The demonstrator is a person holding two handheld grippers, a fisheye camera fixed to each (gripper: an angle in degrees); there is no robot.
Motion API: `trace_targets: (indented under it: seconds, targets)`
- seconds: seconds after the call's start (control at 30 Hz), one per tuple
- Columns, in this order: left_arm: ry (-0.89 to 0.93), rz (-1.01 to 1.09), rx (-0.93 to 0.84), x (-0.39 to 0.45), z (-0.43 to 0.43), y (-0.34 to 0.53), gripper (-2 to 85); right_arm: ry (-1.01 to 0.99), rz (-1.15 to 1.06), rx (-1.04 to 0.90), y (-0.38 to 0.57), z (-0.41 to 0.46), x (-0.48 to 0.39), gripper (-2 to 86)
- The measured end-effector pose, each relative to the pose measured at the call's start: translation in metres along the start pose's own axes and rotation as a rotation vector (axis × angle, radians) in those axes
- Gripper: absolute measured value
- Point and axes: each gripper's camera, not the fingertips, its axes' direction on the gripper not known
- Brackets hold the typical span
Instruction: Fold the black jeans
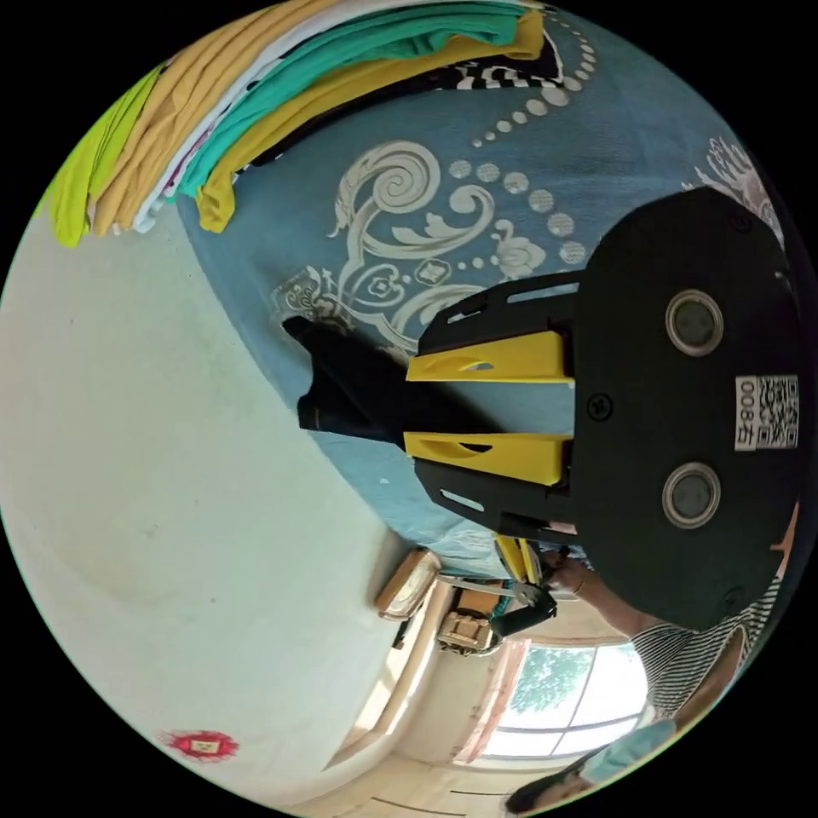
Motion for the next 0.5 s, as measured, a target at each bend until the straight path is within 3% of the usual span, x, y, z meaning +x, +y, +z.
trace_targets:
  seconds: [0.2, 0.5]
  targets:
    - [-0.048, 0.055, -0.091, -0.007, 0.022, -0.042, 12.6, 0.059, 0.153, 0.065, -0.046, -0.010, 0.097, 10.4]
    - [-0.167, 0.150, -0.046, 0.021, 0.011, -0.043, 8.2, -0.002, 0.282, 0.076, -0.047, 0.004, 0.199, 10.4]
